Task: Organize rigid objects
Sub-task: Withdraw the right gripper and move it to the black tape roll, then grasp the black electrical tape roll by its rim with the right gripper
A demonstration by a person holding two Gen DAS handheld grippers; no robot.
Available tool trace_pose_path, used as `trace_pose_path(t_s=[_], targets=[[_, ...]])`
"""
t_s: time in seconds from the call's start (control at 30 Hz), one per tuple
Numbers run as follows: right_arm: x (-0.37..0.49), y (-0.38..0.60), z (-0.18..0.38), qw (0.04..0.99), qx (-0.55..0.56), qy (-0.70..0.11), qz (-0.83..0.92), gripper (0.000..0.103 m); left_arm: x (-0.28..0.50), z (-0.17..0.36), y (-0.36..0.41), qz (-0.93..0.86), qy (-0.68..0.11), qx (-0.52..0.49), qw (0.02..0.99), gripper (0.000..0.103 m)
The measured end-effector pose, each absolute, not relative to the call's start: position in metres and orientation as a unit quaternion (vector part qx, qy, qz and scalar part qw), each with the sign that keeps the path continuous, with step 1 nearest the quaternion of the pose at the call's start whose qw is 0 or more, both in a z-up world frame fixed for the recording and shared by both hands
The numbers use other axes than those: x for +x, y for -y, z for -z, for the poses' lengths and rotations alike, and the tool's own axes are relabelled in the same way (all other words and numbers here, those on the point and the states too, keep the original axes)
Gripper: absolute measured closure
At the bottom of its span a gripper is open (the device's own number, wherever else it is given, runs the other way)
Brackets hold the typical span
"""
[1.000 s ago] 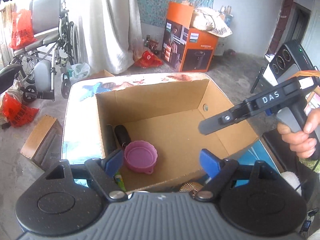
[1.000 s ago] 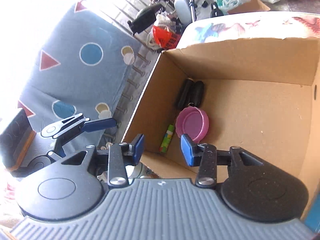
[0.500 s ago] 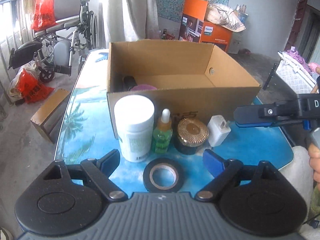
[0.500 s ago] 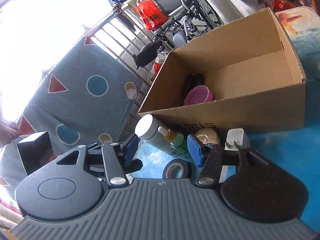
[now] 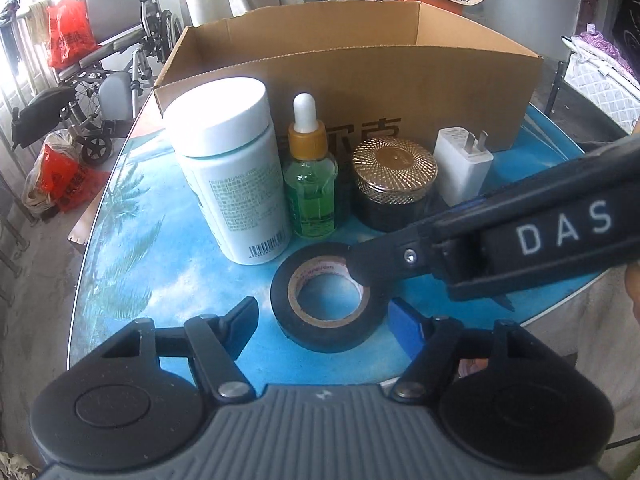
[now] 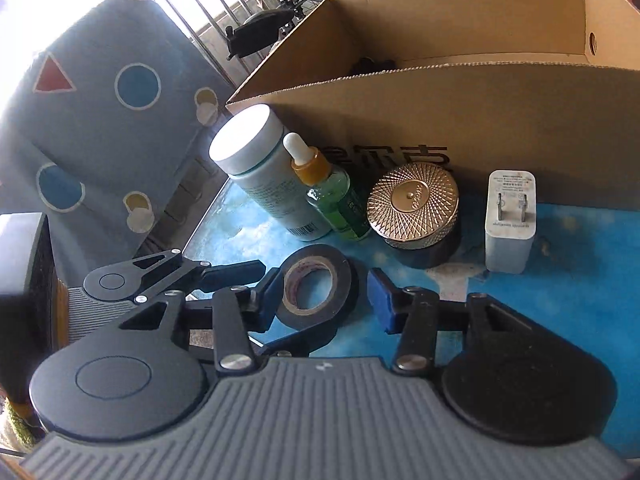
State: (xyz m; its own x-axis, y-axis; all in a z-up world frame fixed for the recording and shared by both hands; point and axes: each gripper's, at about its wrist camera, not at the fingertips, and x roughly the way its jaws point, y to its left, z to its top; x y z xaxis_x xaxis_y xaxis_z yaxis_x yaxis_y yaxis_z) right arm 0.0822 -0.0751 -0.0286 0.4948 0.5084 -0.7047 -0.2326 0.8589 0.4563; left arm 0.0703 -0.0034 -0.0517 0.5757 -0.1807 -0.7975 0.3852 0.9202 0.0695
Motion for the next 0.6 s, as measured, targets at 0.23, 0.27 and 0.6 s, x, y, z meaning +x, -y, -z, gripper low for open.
trace_pose_path(t_s=[0.23,0.27,0.6], targets=[[0.098,0.057,0.043,0.85,0.121,-0.469,-0.205,0.072,0.073,0.057,-0.003,0.181,-0.429,0.104,0.879,0.035],[0.1,0.055,0.045,0.85,0.118,-0.471,-0.204,0.073,0.073,0.057,-0.003,0.182,-0.428,0.104,0.879,0.036],[0.101,0.05,0.049,0.856,0.087,-0.467,-0.205,0.084,0.079,0.058,-0.001,0.181,-0.426,0.108,0.88,0.032]])
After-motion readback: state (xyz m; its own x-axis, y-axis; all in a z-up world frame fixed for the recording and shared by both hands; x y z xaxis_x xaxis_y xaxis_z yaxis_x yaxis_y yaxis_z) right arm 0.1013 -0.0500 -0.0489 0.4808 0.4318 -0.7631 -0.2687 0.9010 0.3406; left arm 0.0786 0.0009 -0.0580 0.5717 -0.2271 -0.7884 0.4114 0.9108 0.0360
